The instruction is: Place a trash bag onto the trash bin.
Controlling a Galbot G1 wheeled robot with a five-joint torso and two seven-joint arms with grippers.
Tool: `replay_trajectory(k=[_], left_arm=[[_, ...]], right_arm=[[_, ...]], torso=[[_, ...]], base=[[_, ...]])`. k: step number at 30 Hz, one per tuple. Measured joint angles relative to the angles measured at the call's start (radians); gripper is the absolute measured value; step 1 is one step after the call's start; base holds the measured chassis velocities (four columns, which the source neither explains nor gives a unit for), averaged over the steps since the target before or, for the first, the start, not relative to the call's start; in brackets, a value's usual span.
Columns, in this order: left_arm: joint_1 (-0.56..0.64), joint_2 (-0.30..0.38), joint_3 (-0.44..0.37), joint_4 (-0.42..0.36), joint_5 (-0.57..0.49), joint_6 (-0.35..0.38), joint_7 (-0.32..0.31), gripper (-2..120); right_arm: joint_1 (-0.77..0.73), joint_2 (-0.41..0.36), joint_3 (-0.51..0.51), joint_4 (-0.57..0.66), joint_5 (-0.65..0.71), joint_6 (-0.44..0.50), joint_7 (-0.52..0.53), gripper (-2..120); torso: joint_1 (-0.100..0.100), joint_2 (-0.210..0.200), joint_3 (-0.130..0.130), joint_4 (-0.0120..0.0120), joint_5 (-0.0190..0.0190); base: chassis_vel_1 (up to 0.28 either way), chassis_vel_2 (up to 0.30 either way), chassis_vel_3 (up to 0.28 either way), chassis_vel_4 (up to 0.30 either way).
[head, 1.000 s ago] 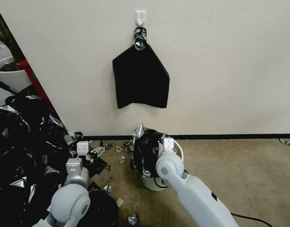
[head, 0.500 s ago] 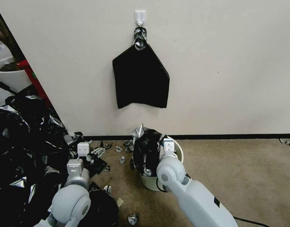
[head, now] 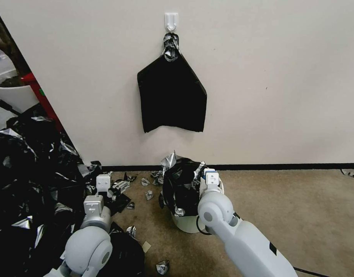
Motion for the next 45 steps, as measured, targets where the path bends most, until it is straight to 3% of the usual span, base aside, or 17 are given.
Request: replay_trajectory(k=[8,11,20,23,32,38,41,45], left_arm=[[-0.002,-0.002,0.002,0.000,0.001,0.000,0.000,100],[-0.003,-0.003,0.003,0.000,0.001,0.000,0.000,100],[-0.004,-0.004,0.002,-0.008,0.001,0.000,0.000,100],[-0.002,-0.004,0.001,-0.009,0.001,0.000,0.000,100],[-0.002,-0.003,0.000,-0.011,0.001,0.000,0.000,100],[-0.024,0.011,0.001,0.009,-0.012,-0.001,0.006,100],[-0.048,0.024,0.003,0.031,-0.055,-0.009,0.043,100],[-0.102,0.051,0.028,0.078,-0.165,-0.037,0.164,100]], right_arm=[[0.006,0.003,0.023,-0.027,0.045,0.030,0.000,61],[0.004,0.002,0.024,-0.028,0.055,0.031,0.000,45],[-0.009,-0.001,0.018,-0.028,0.055,0.029,0.000,17],[-0.014,0.001,0.015,-0.025,0.051,0.031,0.000,2],[-0.021,0.003,0.016,-0.018,-0.010,0.085,-0.038,0],[-0.053,-0.004,0.004,0.061,-0.033,0.119,-0.079,0],[-0.065,-0.004,-0.001,0.098,-0.009,0.127,-0.094,0],[-0.077,-0.005,0.000,0.137,0.014,0.145,-0.128,0]], torso=[[0.000,0.000,0.000,0.0000,0.0000],[0.000,0.000,0.000,0.0001,0.0000],[0.000,0.000,0.000,0.0001,0.0000],[0.000,0.000,0.000,0.0001,0.0000],[0.000,0.000,0.000,0.0001,0.0000],[0.000,0.000,0.000,0.0002,-0.0002],[0.000,0.000,0.000,0.0001,-0.0002],[0.000,0.000,0.000,0.0000,-0.0002]], base=[[0.000,0.000,0.000,0.000],[0.000,0.000,0.000,0.000],[0.000,0.000,0.000,0.000],[0.000,0.000,0.000,0.000],[0.000,0.000,0.000,0.000],[0.000,0.000,0.000,0.000],[0.000,0.000,0.000,0.000],[0.000,0.000,0.000,0.000]])
